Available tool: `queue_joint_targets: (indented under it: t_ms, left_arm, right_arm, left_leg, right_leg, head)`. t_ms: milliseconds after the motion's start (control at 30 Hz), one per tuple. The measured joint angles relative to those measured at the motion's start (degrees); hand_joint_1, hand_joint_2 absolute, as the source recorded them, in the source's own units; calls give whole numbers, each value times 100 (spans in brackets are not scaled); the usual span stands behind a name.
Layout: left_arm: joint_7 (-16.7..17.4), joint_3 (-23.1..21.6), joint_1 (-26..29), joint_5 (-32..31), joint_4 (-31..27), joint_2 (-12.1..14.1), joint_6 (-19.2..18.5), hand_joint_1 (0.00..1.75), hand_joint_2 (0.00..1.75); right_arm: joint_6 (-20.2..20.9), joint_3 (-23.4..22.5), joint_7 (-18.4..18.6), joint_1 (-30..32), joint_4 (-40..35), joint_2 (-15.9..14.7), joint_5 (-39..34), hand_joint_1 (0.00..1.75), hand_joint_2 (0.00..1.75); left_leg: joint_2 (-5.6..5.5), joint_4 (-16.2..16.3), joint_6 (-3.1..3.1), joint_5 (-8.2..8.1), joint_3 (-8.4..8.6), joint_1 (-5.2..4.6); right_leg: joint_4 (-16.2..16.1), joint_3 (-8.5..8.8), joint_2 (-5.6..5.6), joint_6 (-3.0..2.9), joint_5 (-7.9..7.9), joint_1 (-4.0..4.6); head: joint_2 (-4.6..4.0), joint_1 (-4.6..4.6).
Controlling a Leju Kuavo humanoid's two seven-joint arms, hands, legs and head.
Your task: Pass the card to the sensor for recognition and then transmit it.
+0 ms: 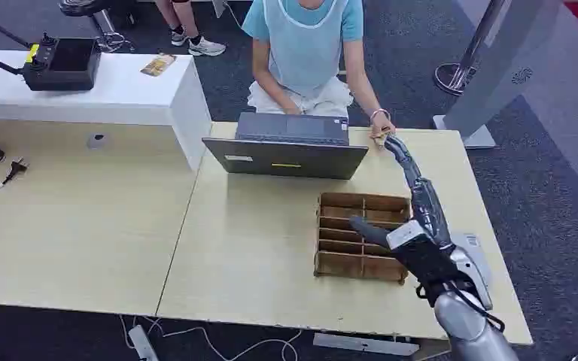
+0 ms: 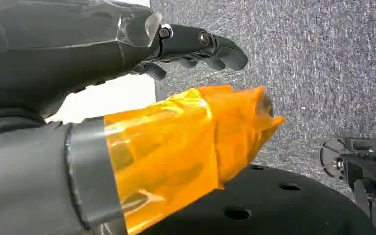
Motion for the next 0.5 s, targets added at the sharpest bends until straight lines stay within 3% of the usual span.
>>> queue_joint_targets:
  t_ms: [500]
  left_arm:
    - [22,-22,-7,-168,0,9,-122,0,0]
  right_arm:
    - [-549,735,870,-1913,629,54,2116,0,175]
  left_leg:
    - [0,0,-4,11,-1,0]
  right_leg:
    - [3,-1,0,-1,3,0]
  head:
    - [0,-2]
